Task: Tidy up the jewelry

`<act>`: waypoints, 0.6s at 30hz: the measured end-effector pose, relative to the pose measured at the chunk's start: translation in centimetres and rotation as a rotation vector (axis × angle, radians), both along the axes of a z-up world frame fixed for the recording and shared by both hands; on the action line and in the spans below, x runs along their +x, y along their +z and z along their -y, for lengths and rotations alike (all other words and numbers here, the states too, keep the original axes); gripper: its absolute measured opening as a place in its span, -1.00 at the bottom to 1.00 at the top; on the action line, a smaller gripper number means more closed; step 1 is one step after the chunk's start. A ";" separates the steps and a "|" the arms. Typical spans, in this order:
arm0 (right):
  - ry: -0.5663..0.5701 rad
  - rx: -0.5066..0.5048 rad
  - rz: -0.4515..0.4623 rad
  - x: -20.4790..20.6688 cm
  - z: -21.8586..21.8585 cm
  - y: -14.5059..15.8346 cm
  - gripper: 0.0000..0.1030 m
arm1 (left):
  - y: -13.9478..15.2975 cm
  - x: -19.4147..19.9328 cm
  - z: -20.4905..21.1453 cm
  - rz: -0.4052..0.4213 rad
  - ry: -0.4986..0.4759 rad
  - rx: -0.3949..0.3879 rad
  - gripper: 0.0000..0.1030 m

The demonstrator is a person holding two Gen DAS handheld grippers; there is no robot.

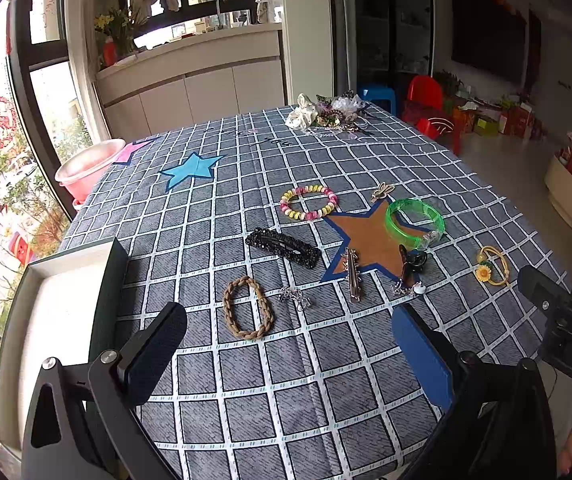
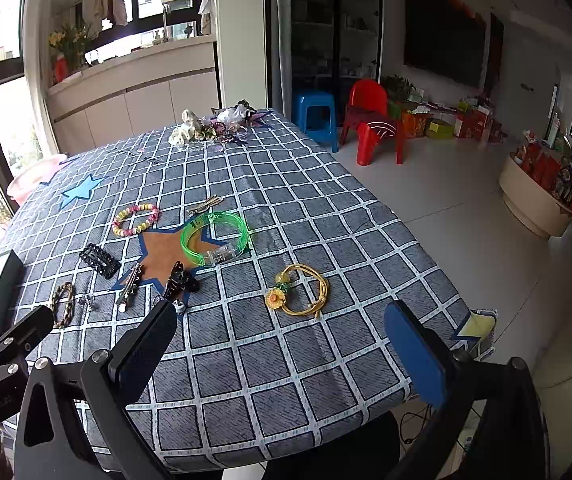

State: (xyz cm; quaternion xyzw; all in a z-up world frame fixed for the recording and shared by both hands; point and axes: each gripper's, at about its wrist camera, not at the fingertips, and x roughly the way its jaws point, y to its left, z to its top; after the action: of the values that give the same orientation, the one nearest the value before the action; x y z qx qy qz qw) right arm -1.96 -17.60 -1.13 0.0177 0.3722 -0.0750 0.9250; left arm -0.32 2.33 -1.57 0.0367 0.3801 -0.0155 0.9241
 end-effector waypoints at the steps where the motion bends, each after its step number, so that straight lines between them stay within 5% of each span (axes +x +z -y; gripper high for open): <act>1: 0.001 0.000 -0.001 0.0 0.0 0.0 1.00 | 0.0 0.0 0.0 0.000 0.000 0.000 1.00; 18: 0.001 0.006 -0.023 0.9 0.6 -0.6 1.00 | -0.9 1.2 0.4 -0.046 0.001 0.021 1.00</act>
State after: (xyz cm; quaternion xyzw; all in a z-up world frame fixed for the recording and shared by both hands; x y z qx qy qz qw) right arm -1.05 -18.19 -1.75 0.0193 0.3828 -0.0737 0.9207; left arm 0.90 1.92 -2.52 0.0456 0.4015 -0.0118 0.9147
